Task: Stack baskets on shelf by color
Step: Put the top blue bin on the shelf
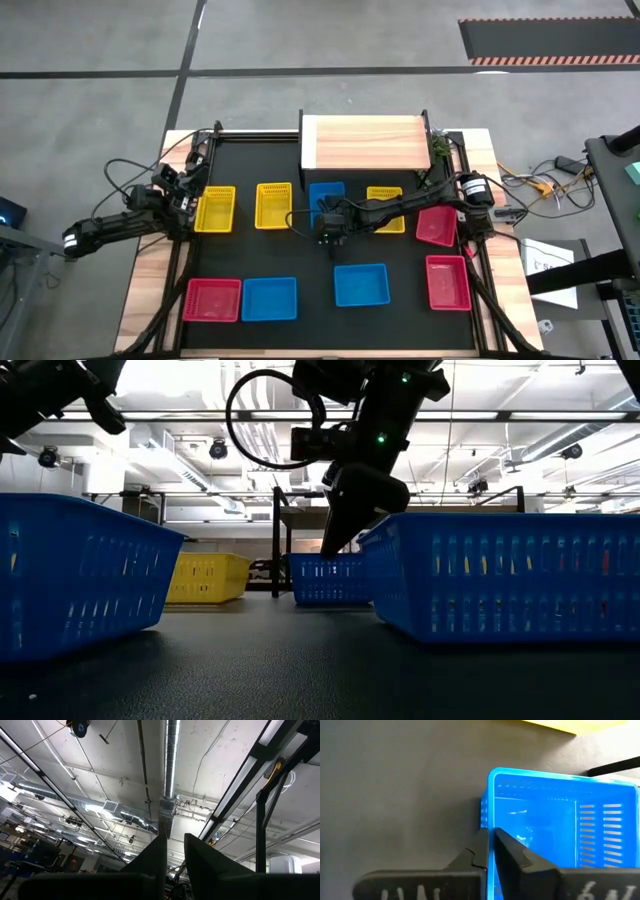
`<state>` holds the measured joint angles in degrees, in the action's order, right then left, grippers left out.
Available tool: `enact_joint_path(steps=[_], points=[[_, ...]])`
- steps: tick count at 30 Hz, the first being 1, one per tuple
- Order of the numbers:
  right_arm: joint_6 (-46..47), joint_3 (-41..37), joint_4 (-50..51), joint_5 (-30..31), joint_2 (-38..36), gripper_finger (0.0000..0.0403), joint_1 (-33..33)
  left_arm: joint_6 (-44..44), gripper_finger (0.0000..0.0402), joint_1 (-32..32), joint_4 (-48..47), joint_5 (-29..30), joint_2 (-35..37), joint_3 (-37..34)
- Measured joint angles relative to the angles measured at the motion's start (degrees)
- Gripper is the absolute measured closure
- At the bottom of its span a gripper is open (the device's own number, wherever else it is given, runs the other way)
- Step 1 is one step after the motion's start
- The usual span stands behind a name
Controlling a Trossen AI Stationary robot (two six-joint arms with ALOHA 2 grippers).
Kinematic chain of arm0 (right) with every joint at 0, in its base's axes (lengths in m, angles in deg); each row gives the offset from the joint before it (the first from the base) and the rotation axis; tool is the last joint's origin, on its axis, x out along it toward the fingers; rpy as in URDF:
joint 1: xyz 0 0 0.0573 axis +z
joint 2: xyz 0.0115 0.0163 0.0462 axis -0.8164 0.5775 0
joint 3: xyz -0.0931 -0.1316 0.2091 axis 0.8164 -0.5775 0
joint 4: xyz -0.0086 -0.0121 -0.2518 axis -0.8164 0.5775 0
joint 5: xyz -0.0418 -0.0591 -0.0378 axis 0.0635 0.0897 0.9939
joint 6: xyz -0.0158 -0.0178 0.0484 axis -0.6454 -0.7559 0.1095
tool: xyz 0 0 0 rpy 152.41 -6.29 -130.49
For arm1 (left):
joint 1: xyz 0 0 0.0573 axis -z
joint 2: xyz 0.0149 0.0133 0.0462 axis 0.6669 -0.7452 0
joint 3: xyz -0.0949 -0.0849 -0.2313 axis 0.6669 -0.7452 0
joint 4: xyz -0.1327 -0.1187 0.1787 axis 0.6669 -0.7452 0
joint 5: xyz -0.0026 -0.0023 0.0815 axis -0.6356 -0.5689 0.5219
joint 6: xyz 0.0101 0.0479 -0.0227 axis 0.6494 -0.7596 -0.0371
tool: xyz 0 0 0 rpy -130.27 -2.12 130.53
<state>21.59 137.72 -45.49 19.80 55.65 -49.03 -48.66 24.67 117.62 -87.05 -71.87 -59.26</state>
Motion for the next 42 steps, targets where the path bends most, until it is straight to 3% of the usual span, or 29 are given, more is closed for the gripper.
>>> enact_joint_path(steps=[17, 23, 35, 38, 42], points=[[-1.1, 5.7, 9.0, 0.0, -1.9, 0.0394, 4.0, 0.1, 0.0352, 0.0, 0.0, 0.0, 0.0, 0.0], [-0.9, 7.0, 13.4, -0.2, -8.3, 0.0395, 7.1, 0.1, 0.0352, 0.0, 0.0, 0.0, 0.0, 0.0], [-3.4, 7.0, 10.5, 1.0, -22.0, 0.0395, 10.6, 0.1, 0.0352, 0.0, 0.1, 0.0, 0.0, 0.0], [-5.0, 7.1, 10.1, 4.4, -23.6, 0.0395, 11.6, 0.1, 0.0352, 0.0, 0.1, 0.0, 0.0, 0.0], [-8.3, 7.1, 9.1, 14.2, -24.3, 0.0395, 12.6, 0.1, 0.0352, 0.0, 0.1, 0.0, 0.0, 0.0]])
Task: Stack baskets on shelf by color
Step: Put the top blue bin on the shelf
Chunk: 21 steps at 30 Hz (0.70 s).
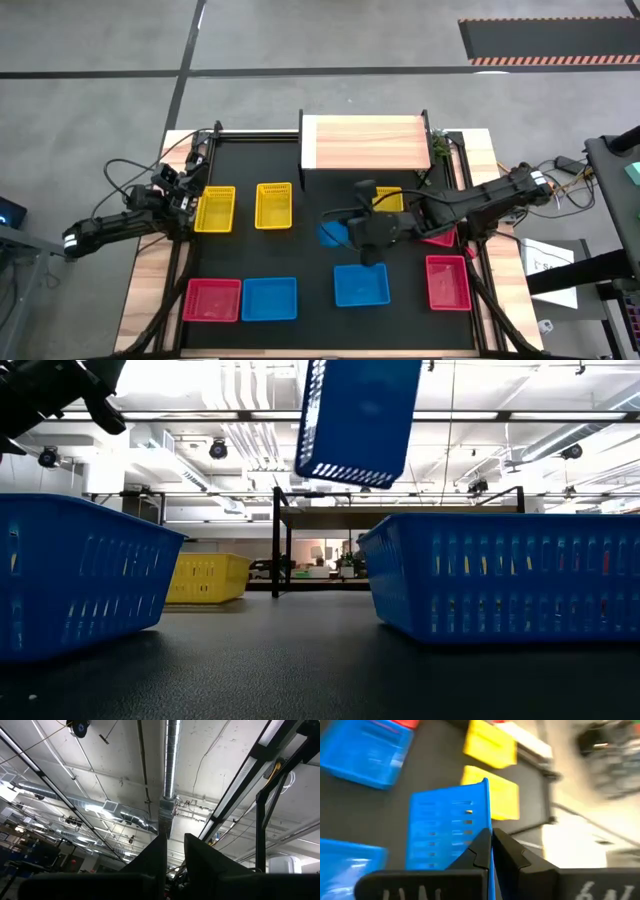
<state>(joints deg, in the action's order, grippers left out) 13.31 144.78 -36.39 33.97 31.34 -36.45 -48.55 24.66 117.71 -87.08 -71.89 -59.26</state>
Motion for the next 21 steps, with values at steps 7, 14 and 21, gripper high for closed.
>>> enact_joint_path(steps=[7, 14, 21], points=[[-7.2, 0.0, -2.8, 12.6, -0.2, 0.0395, -0.1, 0.0, 0.0352, 0.0, 0.0, 0.0, 0.0, 0.0], [-10.2, 0.4, -2.9, 18.3, -0.3, 0.0394, -5.0, 0.0, 0.0352, 0.0, 0.0, 0.0, 0.0, 0.0], [-20.6, 1.2, -3.4, 19.6, -0.3, 0.0394, -11.0, 0.0, 0.0352, 0.0, 0.1, 0.0, 0.0, 0.0]])
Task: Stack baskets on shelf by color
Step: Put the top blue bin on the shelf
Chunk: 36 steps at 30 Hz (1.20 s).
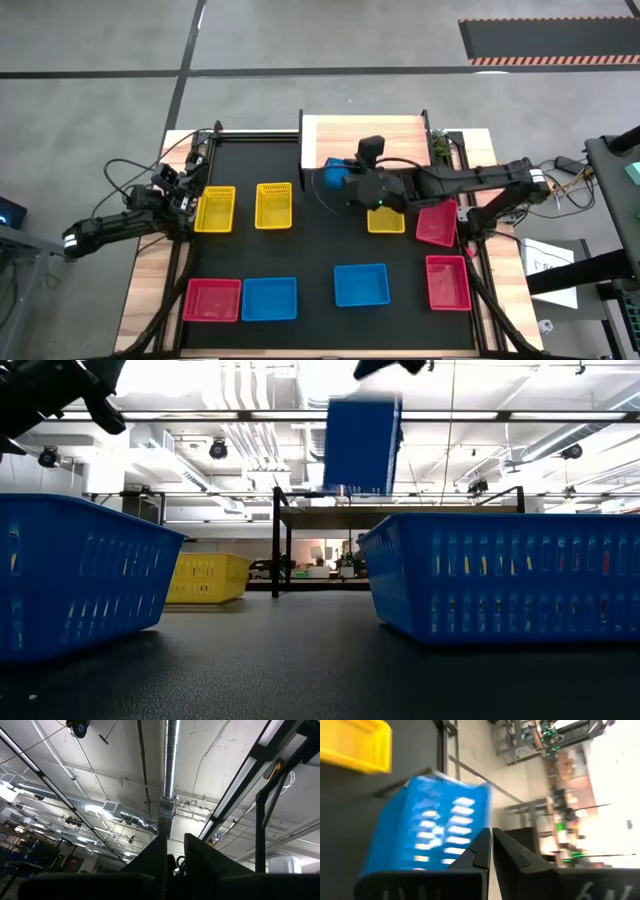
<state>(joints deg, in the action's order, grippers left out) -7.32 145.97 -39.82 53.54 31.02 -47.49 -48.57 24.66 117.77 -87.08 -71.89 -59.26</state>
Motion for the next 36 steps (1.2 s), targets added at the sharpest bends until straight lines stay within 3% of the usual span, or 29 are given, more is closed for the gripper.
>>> enact_joint_path(steps=[8, 10, 13, 15, 22, 28, 32, 36], points=[[7.2, 11.2, 6.9, -13.8, -1.5, 0.0394, -4.4, -2.0, 0.0352, 0.0, 1.6, 0.5, 0.0, 0.0], [12.1, 12.8, 11.7, -23.7, -1.3, 0.0394, -5.4, -2.6, 0.0352, 0.0, 2.0, 0.8, 0.0, 0.0], [18.5, 13.3, 18.2, -45.5, -1.3, 0.0394, -7.1, -2.6, 0.0352, 0.0, 2.9, 1.2, 0.0, 0.0], [21.2, 11.5, 18.2, -53.7, -1.2, 0.0394, -7.3, -2.7, 0.0352, 0.0, 3.1, 1.2, 0.0, 0.1], [21.6, 2.2, 17.1, -53.9, 3.4, 0.0363, -5.1, -3.0, 0.0352, 0.0, 2.9, 1.6, 0.0, 0.1], [22.4, 0.9, 13.7, -50.9, 11.1, 0.0282, -4.7, -2.7, 0.0352, 0.0, 2.9, 1.6, 0.0, 0.1], [17.5, 1.3, 14.7, -50.8, 16.1, 0.023, -3.8, -2.6, 0.0352, 0.0, 2.9, 1.6, 0.0, 0.0], [10.1, 1.5, 17.1, -42.4, 19.0, 0.0208, -3.4, -2.6, 0.0352, 0.0, 2.8, 1.6, 0.0, -0.1]])
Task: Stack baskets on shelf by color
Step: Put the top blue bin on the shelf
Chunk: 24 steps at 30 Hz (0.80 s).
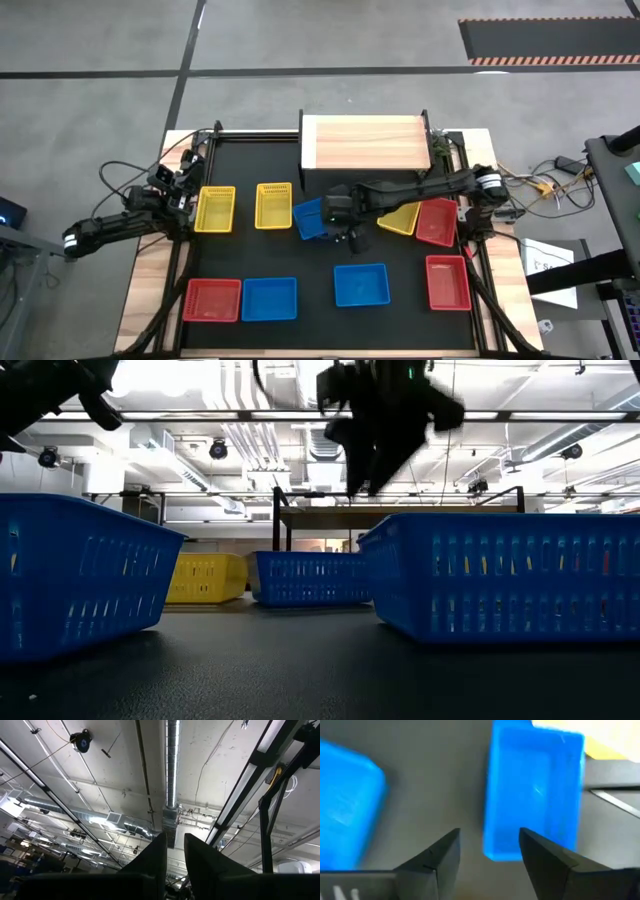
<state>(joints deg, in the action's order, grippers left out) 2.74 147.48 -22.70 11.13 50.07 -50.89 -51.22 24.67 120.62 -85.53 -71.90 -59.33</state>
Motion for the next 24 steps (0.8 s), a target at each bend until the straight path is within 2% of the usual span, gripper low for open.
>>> enact_joint_path(steps=[3, 14, 24], points=[[-7.6, -0.1, 2.5, 5.6, 1.7, 0.0209, 0.1, 0.0, 0.0352, 0.0, 0.0, 0.0, 0.0, 0.0], [-35.7, -0.3, 5.6, 6.2, 2.1, 0.0218, -0.9, 0.0, 0.0352, 0.0, -0.4, 0.0, -0.1, 0.0], [-44.7, -1.2, 5.9, 6.1, 2.6, 0.022, -3.8, 0.1, 0.0352, 0.0, -0.5, -0.1, -0.1, 0.0]])
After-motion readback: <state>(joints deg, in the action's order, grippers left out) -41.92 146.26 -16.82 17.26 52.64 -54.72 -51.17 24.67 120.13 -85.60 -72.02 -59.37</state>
